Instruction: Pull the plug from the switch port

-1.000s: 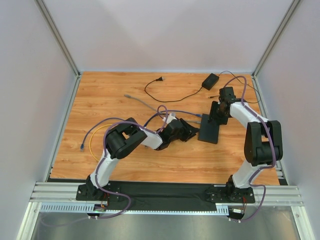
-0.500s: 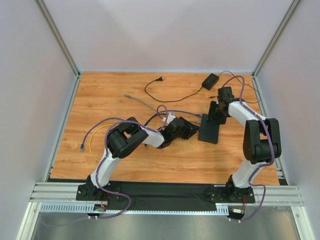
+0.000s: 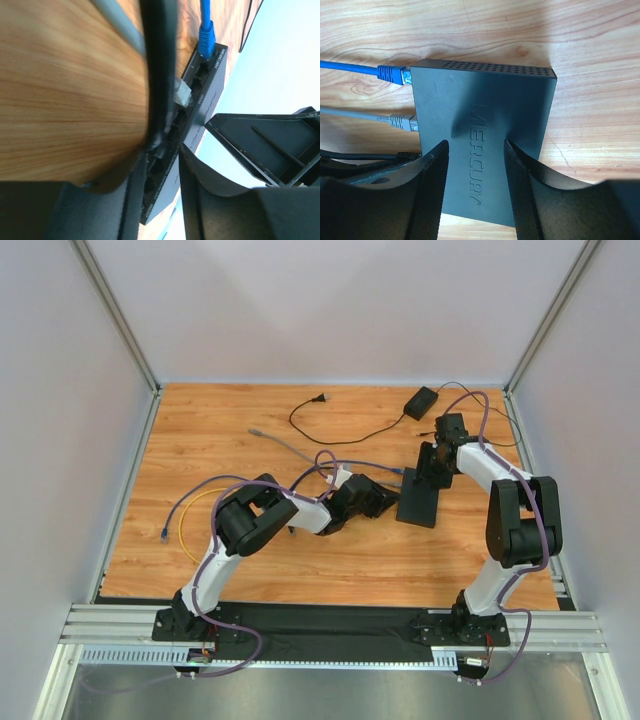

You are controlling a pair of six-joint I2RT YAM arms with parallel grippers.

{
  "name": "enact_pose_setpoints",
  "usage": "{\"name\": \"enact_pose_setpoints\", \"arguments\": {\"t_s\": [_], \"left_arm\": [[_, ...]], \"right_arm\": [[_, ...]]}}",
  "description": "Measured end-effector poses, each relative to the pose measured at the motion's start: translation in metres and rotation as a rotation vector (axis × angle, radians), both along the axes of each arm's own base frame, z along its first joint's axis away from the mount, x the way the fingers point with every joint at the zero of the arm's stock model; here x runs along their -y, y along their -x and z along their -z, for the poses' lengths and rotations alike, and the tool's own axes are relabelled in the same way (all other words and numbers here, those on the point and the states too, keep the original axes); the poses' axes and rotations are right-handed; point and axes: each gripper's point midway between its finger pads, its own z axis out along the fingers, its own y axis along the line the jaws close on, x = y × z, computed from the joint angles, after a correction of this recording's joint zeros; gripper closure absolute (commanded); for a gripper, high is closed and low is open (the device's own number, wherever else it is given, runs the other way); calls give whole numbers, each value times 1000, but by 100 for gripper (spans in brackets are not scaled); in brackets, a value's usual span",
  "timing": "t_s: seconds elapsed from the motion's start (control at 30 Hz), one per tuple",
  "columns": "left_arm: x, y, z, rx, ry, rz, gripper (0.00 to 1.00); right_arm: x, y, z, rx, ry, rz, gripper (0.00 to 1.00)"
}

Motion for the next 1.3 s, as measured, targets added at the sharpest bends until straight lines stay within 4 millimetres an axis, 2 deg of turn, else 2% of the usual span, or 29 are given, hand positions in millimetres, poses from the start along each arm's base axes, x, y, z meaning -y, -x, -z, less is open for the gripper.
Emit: {"name": "enact_pose_setpoints", "arguments": {"t_s": [0.3,0.47,0.73,1.0,1.3], "left_arm": [[-1,-1,5,9,2,-4,70],[0,-2,5,24,16,-5,77],[0,-2,5,42,38,-6,84],[0,-3,6,46,44,-6,86],[-1,-3,6,48,47,-6,87]], "right_arm": [[-1,0,0,0,8,-9,50],[-5,-3,0,1,48,-40,46],[-12,3,4,-35,163,-113,40],[-19,10,4,-52,194,-154,38],[-27,3,5,-60,201,-175,38]]}}
